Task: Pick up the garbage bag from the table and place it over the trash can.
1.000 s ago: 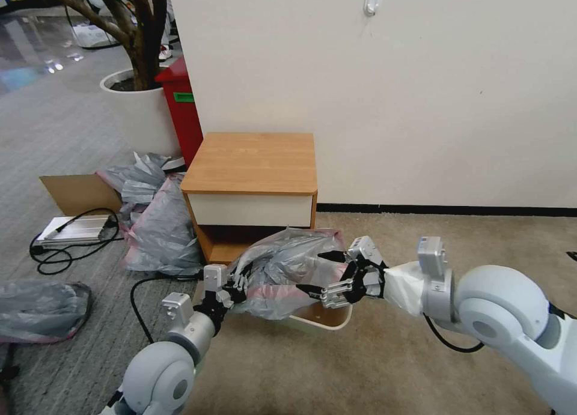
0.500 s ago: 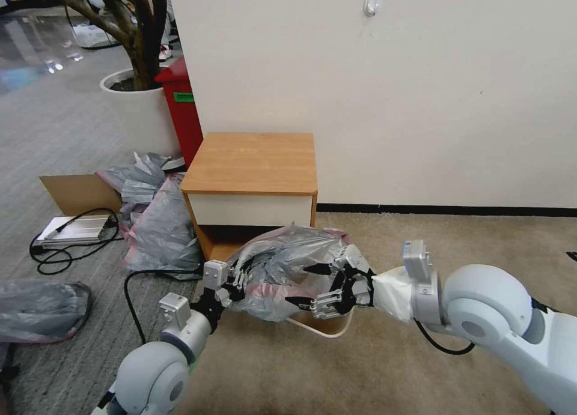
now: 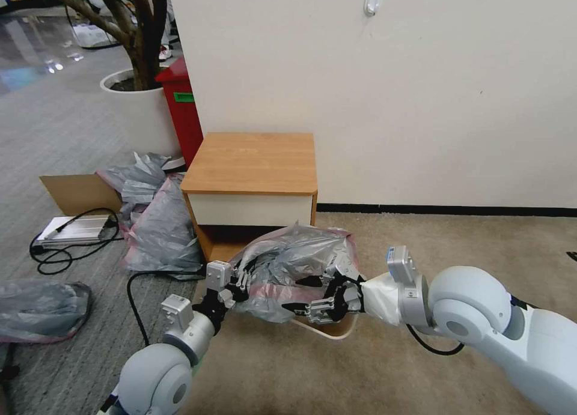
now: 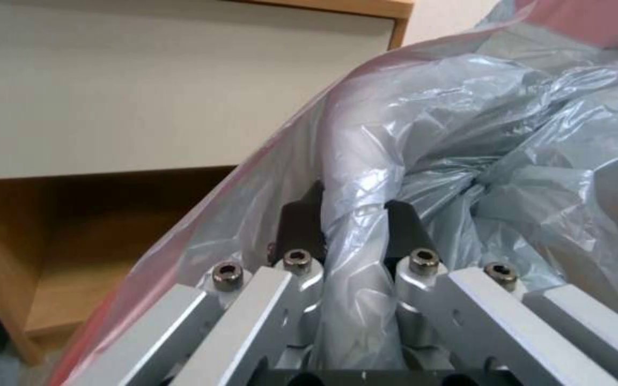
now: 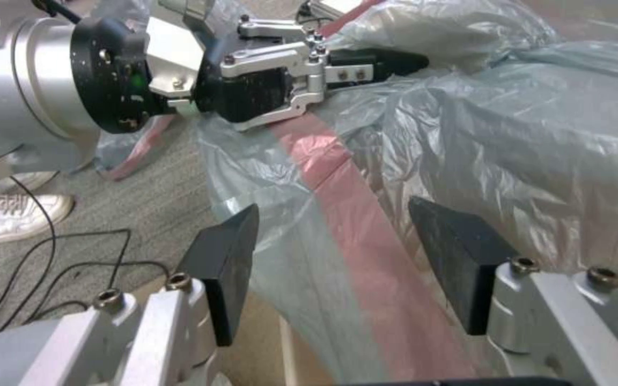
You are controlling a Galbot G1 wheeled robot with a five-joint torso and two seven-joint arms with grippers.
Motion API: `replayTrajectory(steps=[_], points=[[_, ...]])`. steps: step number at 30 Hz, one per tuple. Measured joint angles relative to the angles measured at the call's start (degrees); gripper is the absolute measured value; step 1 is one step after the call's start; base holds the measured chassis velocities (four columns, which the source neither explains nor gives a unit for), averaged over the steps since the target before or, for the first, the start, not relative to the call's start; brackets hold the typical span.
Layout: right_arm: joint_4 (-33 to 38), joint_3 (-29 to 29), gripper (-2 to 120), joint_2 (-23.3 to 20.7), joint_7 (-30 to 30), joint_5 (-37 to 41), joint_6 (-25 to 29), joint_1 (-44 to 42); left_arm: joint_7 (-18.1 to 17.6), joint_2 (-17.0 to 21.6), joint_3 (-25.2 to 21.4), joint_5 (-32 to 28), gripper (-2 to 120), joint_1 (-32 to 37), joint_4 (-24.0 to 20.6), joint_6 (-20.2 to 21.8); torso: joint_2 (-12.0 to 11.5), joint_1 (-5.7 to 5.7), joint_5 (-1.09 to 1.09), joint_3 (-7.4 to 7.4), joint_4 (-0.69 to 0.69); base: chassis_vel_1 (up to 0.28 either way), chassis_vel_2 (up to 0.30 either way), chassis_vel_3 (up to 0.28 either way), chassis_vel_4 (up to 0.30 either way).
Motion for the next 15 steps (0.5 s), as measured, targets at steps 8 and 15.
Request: replayTrajectory(steps=[8,15], points=[[-0.07,-0.96,47,-0.73,-1.09,0.45,-0.67,0.40,0.76,-0.64,0.03,0.55,8,0.41,-0.20,-0.40,0.00,0.00,0.00,0.00,0.00,0.000,0.000,0.000,0.000],[-0.45,-1.39,46,-0.64,-1.20,1.40,-1.00,0.65,1.95,-1.15,0.01,1.12,8,0.63,-0.18,-1.01,0.00,0.00,0.00,0.00,0.00,0.000,0.000,0.000,0.000]])
